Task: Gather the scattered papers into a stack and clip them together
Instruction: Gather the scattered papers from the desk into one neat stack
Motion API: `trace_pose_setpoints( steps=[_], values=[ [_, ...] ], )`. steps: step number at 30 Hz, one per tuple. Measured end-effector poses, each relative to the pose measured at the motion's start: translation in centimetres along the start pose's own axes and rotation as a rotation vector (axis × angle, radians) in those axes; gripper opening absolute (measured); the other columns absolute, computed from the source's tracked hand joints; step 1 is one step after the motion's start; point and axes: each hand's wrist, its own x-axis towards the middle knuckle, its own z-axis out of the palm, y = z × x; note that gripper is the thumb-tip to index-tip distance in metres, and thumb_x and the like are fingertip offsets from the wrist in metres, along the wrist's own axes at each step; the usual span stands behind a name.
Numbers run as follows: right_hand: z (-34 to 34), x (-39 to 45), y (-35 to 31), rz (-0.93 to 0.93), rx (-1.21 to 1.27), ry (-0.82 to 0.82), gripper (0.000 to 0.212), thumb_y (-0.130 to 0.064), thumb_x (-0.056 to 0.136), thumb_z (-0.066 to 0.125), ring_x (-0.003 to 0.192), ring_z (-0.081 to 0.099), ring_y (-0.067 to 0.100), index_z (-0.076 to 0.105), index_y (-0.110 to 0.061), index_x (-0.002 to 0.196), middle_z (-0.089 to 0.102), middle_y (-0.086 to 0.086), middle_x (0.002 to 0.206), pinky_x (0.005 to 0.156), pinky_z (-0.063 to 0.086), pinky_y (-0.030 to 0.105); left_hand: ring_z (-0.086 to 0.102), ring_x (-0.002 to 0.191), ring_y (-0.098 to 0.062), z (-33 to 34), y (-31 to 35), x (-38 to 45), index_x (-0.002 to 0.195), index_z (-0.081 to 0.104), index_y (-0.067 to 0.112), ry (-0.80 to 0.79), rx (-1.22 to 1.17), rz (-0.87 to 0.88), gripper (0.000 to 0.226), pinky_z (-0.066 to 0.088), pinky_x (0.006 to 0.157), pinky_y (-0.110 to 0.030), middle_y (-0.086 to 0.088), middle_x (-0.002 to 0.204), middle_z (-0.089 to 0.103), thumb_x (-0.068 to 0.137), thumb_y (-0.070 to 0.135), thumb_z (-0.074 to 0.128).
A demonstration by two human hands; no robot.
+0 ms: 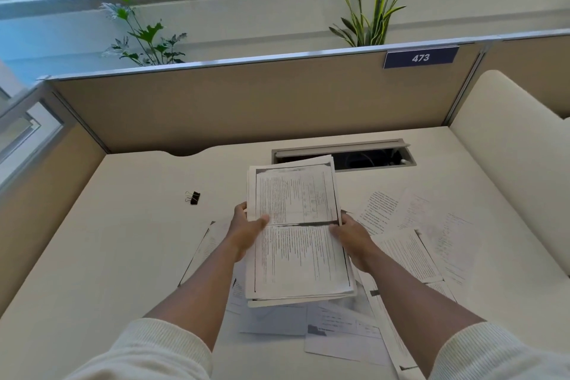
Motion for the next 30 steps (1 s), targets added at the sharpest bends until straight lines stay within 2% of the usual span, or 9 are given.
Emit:
trace_pose_setpoints(
  steps=[2, 5, 9, 13, 17, 20, 23, 25, 30],
  values=[
    [-0.1, 0.3, -0.1, -0.007, -0.02, 0.018, 0.039, -0.006, 0.091, 0.047, 0.107, 0.062, 0.02, 0.059, -0.023, 0.124, 0.066, -0.001, 0.117, 0.095, 0.053, 0.042, 0.058, 0.111, -0.021, 0.3, -0.3, 0.3, 0.146, 0.032, 0.013, -0.005, -0.007, -0.016, 0.065, 0.048, 0.095, -0.036, -0.003, 0.124, 0.057, 0.093, 0.021, 0.068],
    [-0.5, 0.8, 0.1, -0.015, -0.026, 0.034, 0.039, -0.005, 0.092, 0.045, 0.108, 0.062, 0.021, 0.059, -0.023, 0.124, 0.066, 0.0, 0.117, 0.095, 0.052, 0.042, 0.059, 0.116, -0.025, 0.4, -1.0, 0.7, 0.145, 0.04, 0.012, 0.035, -0.085, -0.087, 0.058, 0.047, 0.103, -0.042, -0.009, 0.133, 0.057, 0.094, 0.028, 0.065],
    [-1.3, 1.2, 0.2, -0.026, -0.03, 0.057, 0.038, -0.004, 0.092, 0.045, 0.104, 0.063, 0.017, 0.06, -0.023, 0.121, 0.067, -0.002, 0.113, 0.081, 0.054, 0.03, 0.053, 0.125, -0.031, 0.2, -2.6, 1.5, 0.141, 0.047, 0.012, 0.234, -0.112, -0.213, 0.055, 0.044, 0.107, -0.043, -0.013, 0.139, 0.053, 0.093, 0.032, 0.066],
    [-1.9, 1.7, 0.3, -0.018, -0.036, 0.086, 0.035, -0.003, 0.091, 0.046, 0.105, 0.062, 0.017, 0.06, -0.025, 0.115, 0.066, -0.005, 0.111, 0.087, 0.052, 0.033, 0.054, 0.121, -0.036, 0.0, -4.0, 2.2, 0.144, 0.039, 0.002, 0.426, -0.087, -0.409, 0.068, 0.046, 0.099, -0.04, -0.019, 0.141, 0.05, 0.088, 0.025, 0.072],
    [-2.3, 2.4, 0.5, -0.003, -0.052, 0.111, 0.034, -0.004, 0.092, 0.046, 0.104, 0.06, 0.017, 0.059, -0.024, 0.117, 0.065, -0.004, 0.111, 0.087, 0.052, 0.032, 0.043, 0.131, -0.039, 0.4, -4.7, 2.5, 0.143, 0.03, -0.002, 0.546, -0.006, -0.603, 0.093, 0.04, 0.107, -0.048, -0.024, 0.144, 0.041, 0.074, 0.029, 0.084],
    [-2.4, 2.8, 0.8, 0.016, -0.058, 0.132, 0.034, -0.004, 0.092, 0.047, 0.104, 0.061, 0.017, 0.059, -0.022, 0.118, 0.065, -0.005, 0.109, 0.09, 0.051, 0.034, 0.033, 0.137, -0.037, 0.8, -5.4, 2.6, 0.145, 0.024, -0.002, 0.589, 0.057, -0.669, 0.107, 0.032, 0.112, -0.047, -0.023, 0.148, 0.032, 0.068, 0.039, 0.087],
    [-2.6, 3.1, 1.1, 0.033, -0.032, 0.149, 0.036, -0.003, 0.091, 0.048, 0.1, 0.061, 0.012, 0.058, -0.023, 0.119, 0.065, -0.007, 0.107, 0.081, 0.052, 0.027, 0.032, 0.137, -0.037, 1.2, -6.1, 2.8, 0.145, 0.022, -0.002, 0.607, 0.123, -0.69, 0.115, 0.031, 0.113, -0.046, -0.023, 0.147, 0.031, 0.064, 0.046, 0.089],
    [-2.8, 3.4, 1.3, 0.047, -0.028, 0.158, 0.036, -0.003, 0.091, 0.049, 0.099, 0.062, 0.012, 0.058, -0.023, 0.119, 0.066, -0.006, 0.108, 0.082, 0.052, 0.028, 0.03, 0.139, -0.037, 1.5, -6.6, 2.9, 0.146, 0.02, -0.001, 0.594, 0.184, -0.695, 0.121, 0.031, 0.113, -0.046, -0.023, 0.15, 0.029, 0.061, 0.05, 0.089],
    [-3.2, 4.0, 1.8, 0.07, -0.044, 0.189, 0.034, -0.005, 0.09, 0.05, 0.099, 0.062, 0.012, 0.059, -0.022, 0.117, 0.066, -0.005, 0.109, 0.082, 0.052, 0.028, 0.038, 0.129, -0.035, 2.2, -6.8, 3.2, 0.135, 0.032, -0.002, 0.586, 0.349, -0.712, 0.116, 0.039, 0.105, -0.046, -0.023, 0.141, 0.035, 0.051, 0.051, 0.093]
  ],
)
